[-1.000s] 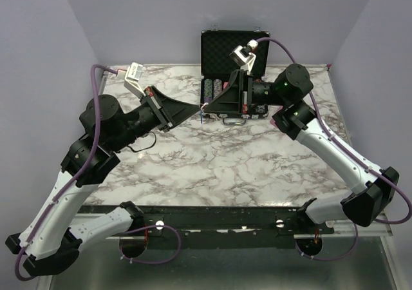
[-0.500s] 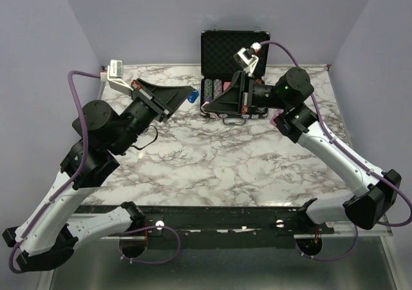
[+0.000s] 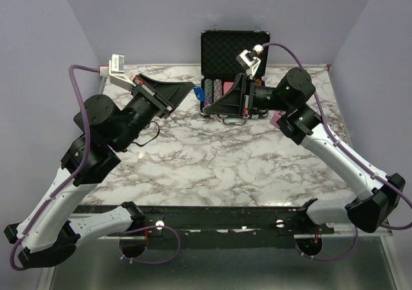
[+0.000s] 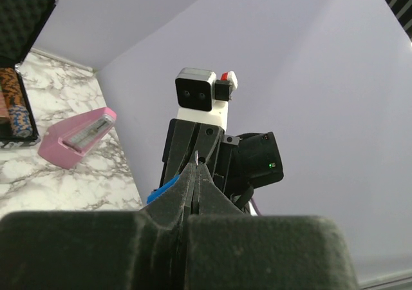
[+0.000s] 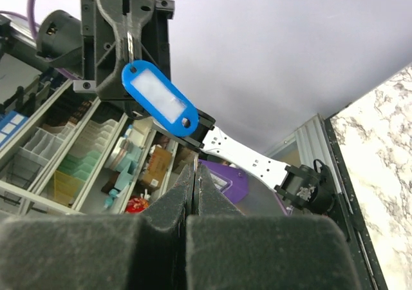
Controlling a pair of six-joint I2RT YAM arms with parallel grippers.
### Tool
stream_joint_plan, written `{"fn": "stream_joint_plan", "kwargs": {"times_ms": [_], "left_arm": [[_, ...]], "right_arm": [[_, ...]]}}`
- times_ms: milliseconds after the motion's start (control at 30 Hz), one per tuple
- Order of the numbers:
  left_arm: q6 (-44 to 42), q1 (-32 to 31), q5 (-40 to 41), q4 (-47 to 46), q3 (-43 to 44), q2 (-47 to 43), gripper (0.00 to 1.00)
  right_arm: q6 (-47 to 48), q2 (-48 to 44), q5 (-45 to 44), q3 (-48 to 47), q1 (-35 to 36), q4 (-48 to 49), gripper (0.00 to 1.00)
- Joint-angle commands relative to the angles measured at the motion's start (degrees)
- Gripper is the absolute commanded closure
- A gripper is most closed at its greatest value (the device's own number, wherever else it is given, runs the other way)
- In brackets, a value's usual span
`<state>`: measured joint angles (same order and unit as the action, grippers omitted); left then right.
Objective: Remove the keys from the keyring
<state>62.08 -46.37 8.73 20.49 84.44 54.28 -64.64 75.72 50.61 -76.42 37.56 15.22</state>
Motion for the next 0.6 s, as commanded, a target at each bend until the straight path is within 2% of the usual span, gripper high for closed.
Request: {"fn": "stream_joint_plan", "kwargs": {"times_ms": [0, 300, 400, 567], "left_arm": [[-4.6, -0.3, 3.7, 6.4, 4.1, -0.2, 1.0], [-9.8, -0.2, 8.1, 14.7, 5.0, -3.1, 1.0], [-13.1, -0.3, 9.4, 18.5, 5.6, -4.3, 1.0], [-19.3, -0.3, 12.2, 29.1, 11.4, -2.9, 1.0]], "right_arm": [[4.9, -1.5, -1.8, -0.6, 0.3, -5.5, 0.99], [12.1, -1.5, -4.7, -2.6, 0.2, -15.1, 0.99], [15.7, -1.3, -6.6, -4.5, 0.3, -22.3, 0.99], [23.3, 0.1, -11.7, -7.9, 0.3, -34.0, 0.99]]}}
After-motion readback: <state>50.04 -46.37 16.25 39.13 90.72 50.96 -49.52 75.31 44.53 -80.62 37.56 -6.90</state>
